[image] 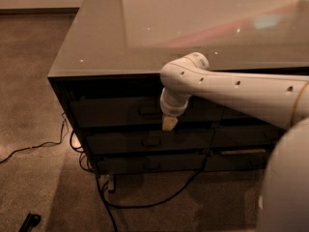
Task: Open top drawer
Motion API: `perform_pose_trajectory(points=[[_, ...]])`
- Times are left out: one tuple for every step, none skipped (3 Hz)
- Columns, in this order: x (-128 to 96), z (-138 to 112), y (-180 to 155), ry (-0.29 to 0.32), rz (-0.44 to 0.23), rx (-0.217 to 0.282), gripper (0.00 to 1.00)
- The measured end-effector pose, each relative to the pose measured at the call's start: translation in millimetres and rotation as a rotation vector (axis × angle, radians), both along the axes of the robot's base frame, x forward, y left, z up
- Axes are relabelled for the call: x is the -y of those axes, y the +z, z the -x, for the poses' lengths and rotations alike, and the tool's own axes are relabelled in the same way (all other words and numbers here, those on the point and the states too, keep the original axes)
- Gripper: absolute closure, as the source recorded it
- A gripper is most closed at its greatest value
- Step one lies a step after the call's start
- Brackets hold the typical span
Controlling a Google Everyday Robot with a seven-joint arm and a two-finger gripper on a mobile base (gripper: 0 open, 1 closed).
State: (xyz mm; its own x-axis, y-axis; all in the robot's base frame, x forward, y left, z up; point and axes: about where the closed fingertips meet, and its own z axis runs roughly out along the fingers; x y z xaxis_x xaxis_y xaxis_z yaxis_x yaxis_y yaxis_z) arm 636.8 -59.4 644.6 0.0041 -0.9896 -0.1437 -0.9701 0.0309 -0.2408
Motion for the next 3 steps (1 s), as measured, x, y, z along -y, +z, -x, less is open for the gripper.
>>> perform_pose_trajectory(points=[[4.0, 10.0, 8.3, 0.006, -0.001, -0.009, 0.65], [4.0, 10.1, 15.9, 0.006, -0.001, -0.009, 0.88], [4.0, 10.1, 24.6, 0.006, -0.001, -0.009, 1.00]])
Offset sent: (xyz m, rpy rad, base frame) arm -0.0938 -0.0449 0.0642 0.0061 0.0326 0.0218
